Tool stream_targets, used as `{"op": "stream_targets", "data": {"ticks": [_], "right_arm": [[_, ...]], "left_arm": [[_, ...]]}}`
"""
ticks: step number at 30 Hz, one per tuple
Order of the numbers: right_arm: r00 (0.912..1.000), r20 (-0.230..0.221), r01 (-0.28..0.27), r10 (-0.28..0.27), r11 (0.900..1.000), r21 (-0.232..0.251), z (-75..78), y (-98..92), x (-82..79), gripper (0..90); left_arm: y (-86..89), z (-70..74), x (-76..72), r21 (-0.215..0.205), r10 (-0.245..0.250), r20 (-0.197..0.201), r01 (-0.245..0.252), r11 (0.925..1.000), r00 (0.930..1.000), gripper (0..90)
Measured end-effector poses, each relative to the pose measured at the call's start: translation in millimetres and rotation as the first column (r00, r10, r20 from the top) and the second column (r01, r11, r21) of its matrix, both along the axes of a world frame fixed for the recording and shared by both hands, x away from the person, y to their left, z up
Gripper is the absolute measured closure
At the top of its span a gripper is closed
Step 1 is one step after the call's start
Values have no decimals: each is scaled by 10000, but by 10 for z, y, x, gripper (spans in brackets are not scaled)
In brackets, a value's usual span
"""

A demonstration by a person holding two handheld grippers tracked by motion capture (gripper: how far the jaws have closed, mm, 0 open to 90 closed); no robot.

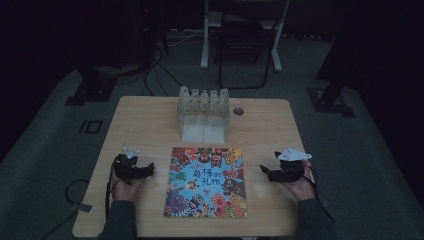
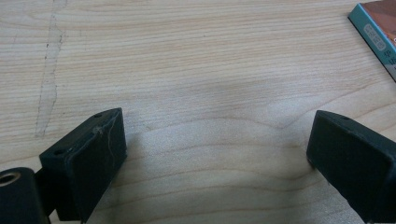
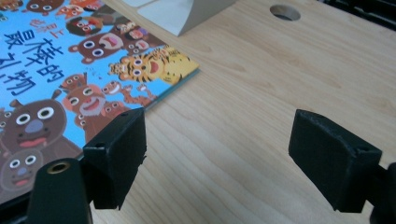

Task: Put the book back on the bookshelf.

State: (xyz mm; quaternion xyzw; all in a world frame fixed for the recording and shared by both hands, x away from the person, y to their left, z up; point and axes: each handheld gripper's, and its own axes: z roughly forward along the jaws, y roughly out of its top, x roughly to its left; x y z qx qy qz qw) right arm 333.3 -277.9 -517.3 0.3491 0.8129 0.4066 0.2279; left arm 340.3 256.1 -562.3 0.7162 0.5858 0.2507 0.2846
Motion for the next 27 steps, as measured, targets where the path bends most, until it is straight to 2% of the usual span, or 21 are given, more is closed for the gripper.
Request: {"op": "stream_targets", "data": {"ticks": [27], "right_arm": [[9980,336,-528,534,9984,-202,151,293,141,175]], "left_arm": [[-1,0,2,0,-8,-13,8,10000,10000,42]]}}
